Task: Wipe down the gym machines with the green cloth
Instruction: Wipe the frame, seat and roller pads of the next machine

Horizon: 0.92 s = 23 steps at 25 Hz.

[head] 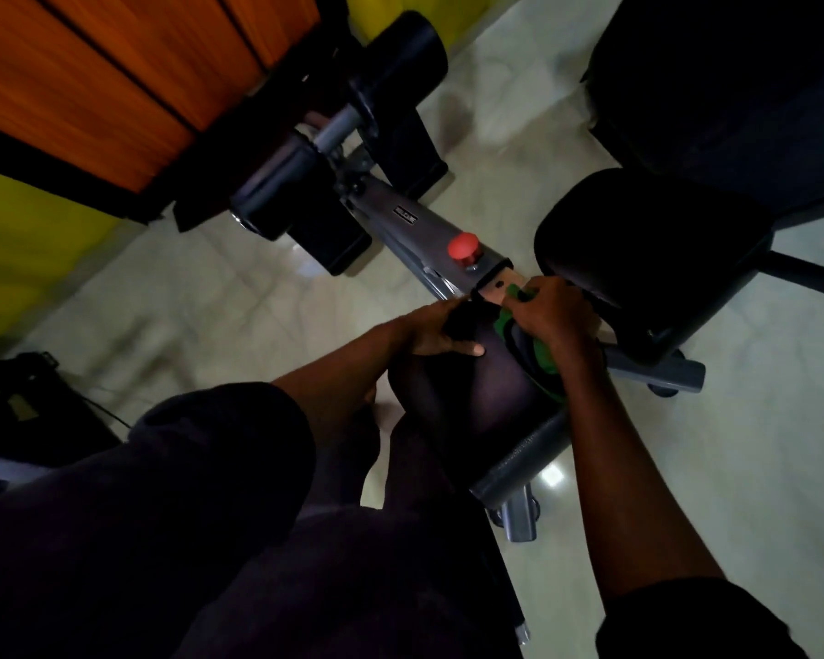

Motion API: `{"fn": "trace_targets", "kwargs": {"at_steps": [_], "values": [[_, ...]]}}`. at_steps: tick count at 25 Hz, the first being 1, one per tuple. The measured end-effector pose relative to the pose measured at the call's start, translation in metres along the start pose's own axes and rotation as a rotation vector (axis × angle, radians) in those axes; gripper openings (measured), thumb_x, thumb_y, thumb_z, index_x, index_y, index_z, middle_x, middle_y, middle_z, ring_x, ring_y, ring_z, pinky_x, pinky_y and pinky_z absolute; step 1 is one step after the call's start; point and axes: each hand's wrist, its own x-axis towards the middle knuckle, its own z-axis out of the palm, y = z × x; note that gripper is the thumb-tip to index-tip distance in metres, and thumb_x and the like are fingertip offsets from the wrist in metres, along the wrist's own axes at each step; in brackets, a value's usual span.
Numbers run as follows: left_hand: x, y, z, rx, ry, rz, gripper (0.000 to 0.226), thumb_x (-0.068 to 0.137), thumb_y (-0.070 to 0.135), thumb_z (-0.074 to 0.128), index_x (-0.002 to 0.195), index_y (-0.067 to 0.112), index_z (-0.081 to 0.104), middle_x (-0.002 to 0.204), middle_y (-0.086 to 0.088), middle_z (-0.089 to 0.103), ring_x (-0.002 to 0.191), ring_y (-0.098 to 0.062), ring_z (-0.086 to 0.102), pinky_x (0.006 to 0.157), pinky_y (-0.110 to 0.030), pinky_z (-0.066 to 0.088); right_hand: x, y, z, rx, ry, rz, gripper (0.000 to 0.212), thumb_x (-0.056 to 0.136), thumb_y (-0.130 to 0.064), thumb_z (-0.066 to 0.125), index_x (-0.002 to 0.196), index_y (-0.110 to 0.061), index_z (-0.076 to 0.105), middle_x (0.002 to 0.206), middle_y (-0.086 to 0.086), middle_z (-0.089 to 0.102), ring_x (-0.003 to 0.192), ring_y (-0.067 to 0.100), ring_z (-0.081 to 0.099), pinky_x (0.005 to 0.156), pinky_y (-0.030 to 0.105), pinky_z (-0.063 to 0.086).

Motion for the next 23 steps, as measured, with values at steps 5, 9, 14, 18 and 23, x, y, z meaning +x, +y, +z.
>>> {"fn": "trace_targets", "kwargs": {"at_steps": [5, 9, 14, 18, 23], "values": [[-0.027, -0.042, -0.01, 0.33, 0.158, -0.126, 0.057, 0.104, 0.049, 0.032, 0.148, 0.014, 0.04, 0.158, -0.015, 0.03, 0.133, -0.038, 0.045, 0.11, -0.045, 0.039, 0.017, -0.057, -0.006, 0.341, -0.065, -0.081, 0.053, 0.082, -0.058, 0.071, 0.061, -0.014, 0.052, 0.067, 0.003, 0.051, 0.076, 0.018, 0.053, 0.067, 0.03, 0.039], [-0.051, -0.099, -0.035, 0.261, 0.345, -0.199, 0.054, 0.104, 0.044, 0.038, 0.148, 0.012, 0.041, 0.157, -0.017, 0.031, 0.132, -0.04, 0.046, 0.109, -0.045, 0.039, 0.03, -0.124, 0.016, 0.337, -0.101, -0.112, 0.049, 0.082, -0.062, 0.067, 0.077, -0.014, 0.065, 0.086, 0.007, 0.065, 0.09, 0.029, 0.062, 0.078, 0.034, 0.045], [-0.056, -0.18, -0.105, 0.143, 0.562, -0.285, 0.048, 0.099, 0.028, 0.051, 0.142, 0.006, 0.047, 0.147, -0.02, 0.043, 0.129, -0.039, 0.047, 0.106, -0.041, 0.038, 0.055, -0.208, 0.073, 0.324, -0.148, -0.165, 0.046, 0.09, -0.047, 0.069, 0.091, -0.001, 0.07, 0.09, 0.015, 0.068, 0.092, 0.031, 0.064, 0.069, 0.032, 0.038], [-0.06, -0.25, -0.163, 0.204, 0.593, -0.306, 0.053, 0.094, 0.022, 0.053, 0.142, 0.001, 0.042, 0.147, -0.023, 0.042, 0.133, -0.039, 0.043, 0.11, -0.041, 0.034, 0.08, -0.277, 0.116, 0.296, -0.157, -0.16, 0.041, 0.092, -0.041, 0.07, 0.09, 0.0, 0.071, 0.094, 0.019, 0.07, 0.091, 0.029, 0.065, 0.061, 0.024, 0.027], [-0.052, -0.32, -0.214, -0.022, 0.76, -0.407, 0.051, 0.102, 0.022, 0.046, 0.146, -0.001, 0.037, 0.146, -0.026, 0.042, 0.13, -0.042, 0.044, 0.108, -0.045, 0.034, 0.136, -0.366, 0.138, 0.205, 0.0, -0.283, 0.044, 0.092, -0.055, 0.062, 0.098, -0.012, 0.069, 0.104, 0.016, 0.071, 0.102, 0.038, 0.063, 0.079, 0.036, 0.047]]}}
